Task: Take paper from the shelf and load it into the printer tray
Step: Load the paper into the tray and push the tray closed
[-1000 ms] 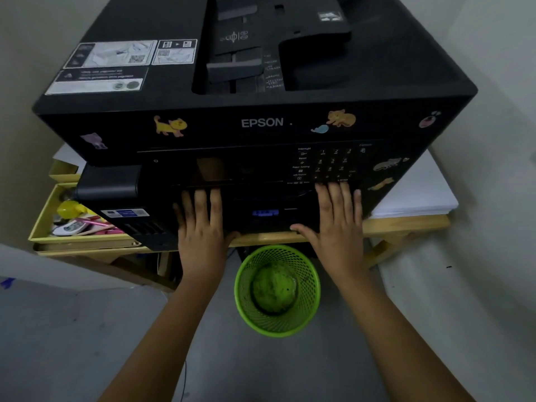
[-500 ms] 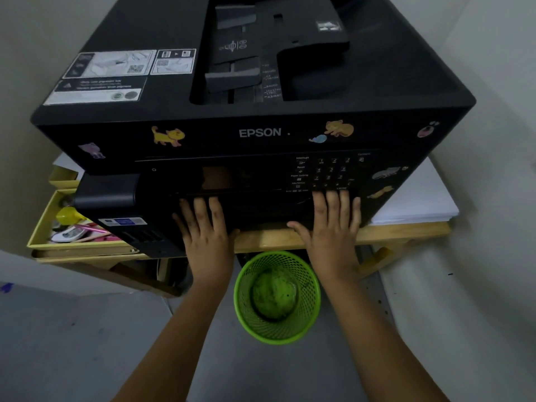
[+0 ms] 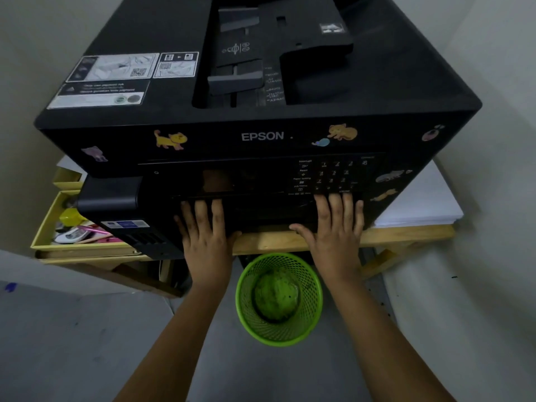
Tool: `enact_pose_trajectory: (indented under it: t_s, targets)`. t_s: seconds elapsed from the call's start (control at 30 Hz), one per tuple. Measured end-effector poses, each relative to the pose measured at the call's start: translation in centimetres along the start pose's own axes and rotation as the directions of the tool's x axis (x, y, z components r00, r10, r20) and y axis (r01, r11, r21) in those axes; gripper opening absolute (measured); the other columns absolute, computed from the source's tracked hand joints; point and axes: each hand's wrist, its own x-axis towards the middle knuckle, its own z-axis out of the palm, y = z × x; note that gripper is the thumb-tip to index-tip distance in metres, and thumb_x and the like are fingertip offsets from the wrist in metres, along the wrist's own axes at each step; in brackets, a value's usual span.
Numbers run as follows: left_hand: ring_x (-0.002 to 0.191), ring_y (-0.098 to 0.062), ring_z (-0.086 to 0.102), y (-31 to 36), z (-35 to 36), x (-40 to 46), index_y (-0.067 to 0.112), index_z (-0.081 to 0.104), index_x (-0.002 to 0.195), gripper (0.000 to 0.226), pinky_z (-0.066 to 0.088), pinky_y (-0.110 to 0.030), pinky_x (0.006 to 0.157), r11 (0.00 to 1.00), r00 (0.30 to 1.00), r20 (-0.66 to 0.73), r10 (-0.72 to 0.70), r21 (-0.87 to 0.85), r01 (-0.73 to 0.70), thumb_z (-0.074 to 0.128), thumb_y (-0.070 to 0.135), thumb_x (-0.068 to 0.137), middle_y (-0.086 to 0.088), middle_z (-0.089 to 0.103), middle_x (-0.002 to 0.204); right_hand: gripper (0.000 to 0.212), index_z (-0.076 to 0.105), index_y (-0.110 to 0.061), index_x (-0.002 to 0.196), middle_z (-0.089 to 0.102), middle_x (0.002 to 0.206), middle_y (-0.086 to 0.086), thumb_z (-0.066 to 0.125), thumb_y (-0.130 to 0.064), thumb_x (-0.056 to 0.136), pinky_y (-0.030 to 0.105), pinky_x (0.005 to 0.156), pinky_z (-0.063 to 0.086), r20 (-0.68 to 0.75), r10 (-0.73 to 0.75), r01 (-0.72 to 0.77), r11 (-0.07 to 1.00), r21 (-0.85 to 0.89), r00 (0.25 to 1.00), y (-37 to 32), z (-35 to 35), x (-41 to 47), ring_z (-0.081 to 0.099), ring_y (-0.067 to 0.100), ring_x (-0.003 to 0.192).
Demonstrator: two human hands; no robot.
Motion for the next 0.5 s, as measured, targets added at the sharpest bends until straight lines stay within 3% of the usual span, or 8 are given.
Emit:
enact_pose_trajectory:
  t_s: [0.23,0.5]
  targets:
    - [0.159,-0.049,0.014,0.3,-0.2,-0.1,0.017,0.019,0.164,0.098,0.011,-0.062,0.129,0.999,1.000,0.004,-0.018,-0.026,0.018,0.078,0.044,0.090,-0.020,0.022,0.167,0.085,0.040,-0.016,0.157,0.045,0.157,0.011,0.066,-0.069,0.096,0.056,0.135,0.012,0.022,0.011,-0.011,1.000,-0.004,1.000,-0.3,-0.3,0.1,0.037,0.036,0.155]
    - [0.161,-0.049,0.006,1.2,-2.4,0.0,0.012,0.018,0.164,0.100,0.004,-0.062,0.129,0.998,0.989,0.139,-0.041,-0.044,0.048,0.079,0.036,0.089,-0.025,0.021,0.170,0.088,0.036,-0.011,0.162,0.044,0.163,0.017,0.064,-0.065,0.099,0.061,0.134,0.017,0.146,0.034,-0.030,0.999,-0.030,0.989,-1.1,-2.4,0.4,0.033,0.040,0.159]
